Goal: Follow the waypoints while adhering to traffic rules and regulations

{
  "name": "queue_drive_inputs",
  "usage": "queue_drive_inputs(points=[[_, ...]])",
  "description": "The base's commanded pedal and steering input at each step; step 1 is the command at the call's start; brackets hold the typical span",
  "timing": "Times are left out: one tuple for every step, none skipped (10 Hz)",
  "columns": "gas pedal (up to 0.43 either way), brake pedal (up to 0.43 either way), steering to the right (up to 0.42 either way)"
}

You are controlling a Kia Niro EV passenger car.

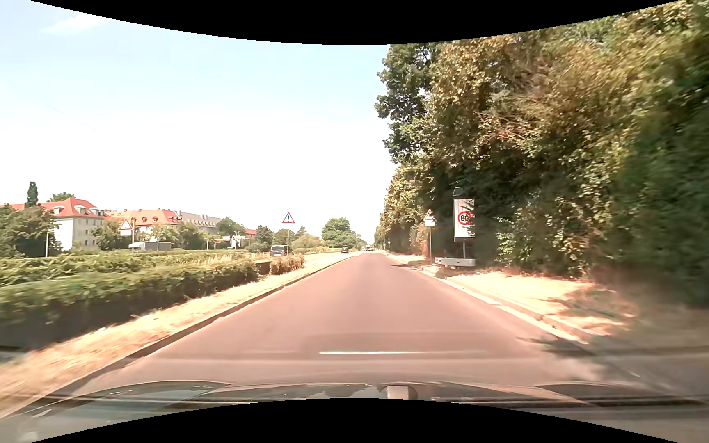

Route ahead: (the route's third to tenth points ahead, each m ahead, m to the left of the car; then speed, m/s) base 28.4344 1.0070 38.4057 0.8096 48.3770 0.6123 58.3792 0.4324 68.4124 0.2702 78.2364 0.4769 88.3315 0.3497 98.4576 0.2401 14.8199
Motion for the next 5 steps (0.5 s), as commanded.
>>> queue_drive_inputs(points=[[0.280, 0.000, -0.001], [0.280, 0.000, 0.000], [0.280, 0.000, 0.000], [0.280, 0.000, 0.000], [0.280, 0.000, 0.000]])
